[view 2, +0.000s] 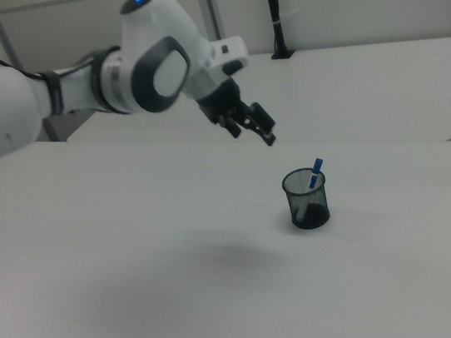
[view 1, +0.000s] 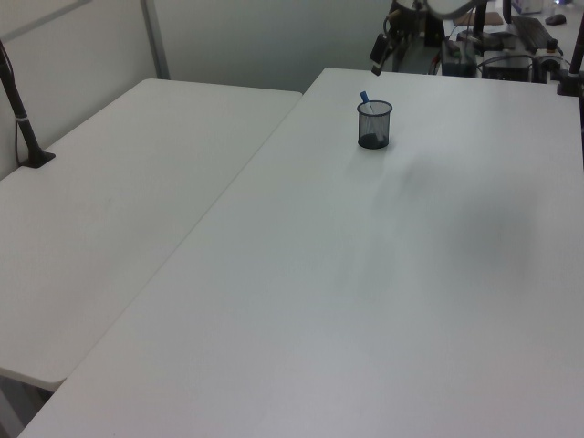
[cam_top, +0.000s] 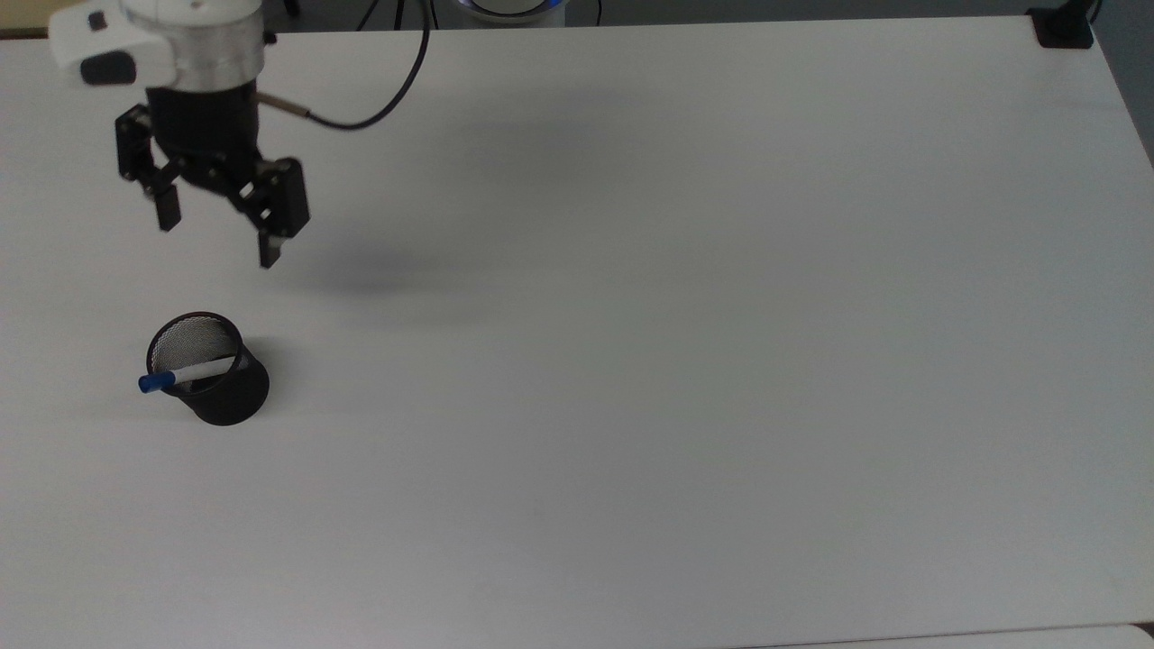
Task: Remove the marker
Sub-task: 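Move the open gripper down over the black mesh pen cup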
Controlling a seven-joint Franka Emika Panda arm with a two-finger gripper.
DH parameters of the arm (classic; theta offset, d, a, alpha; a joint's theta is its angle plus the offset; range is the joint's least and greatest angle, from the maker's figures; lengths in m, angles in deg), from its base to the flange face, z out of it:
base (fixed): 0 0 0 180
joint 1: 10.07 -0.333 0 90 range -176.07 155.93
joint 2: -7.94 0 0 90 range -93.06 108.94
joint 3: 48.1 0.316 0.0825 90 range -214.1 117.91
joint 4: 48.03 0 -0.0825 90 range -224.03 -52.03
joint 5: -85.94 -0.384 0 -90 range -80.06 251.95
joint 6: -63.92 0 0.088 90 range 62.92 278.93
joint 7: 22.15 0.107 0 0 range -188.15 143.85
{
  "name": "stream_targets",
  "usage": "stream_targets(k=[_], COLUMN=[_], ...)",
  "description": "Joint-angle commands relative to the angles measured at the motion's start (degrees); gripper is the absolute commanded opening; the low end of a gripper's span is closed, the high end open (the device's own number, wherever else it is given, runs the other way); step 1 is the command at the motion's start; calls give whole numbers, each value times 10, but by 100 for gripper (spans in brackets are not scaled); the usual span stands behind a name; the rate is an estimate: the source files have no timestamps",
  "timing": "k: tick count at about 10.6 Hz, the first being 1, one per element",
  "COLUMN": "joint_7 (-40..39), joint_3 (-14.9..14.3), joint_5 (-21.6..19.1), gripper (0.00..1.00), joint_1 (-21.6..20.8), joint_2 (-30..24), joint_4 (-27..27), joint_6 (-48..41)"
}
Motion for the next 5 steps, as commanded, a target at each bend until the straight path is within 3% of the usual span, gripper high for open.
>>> stream_targets(k=[1,5], joint_7=[9,14], joint_3=[1,1], joint_5=[10,1], gripper=[100,100], joint_1=[31,54], joint_2=[49,109], joint_4=[-3,-4], joint_6=[117,266])
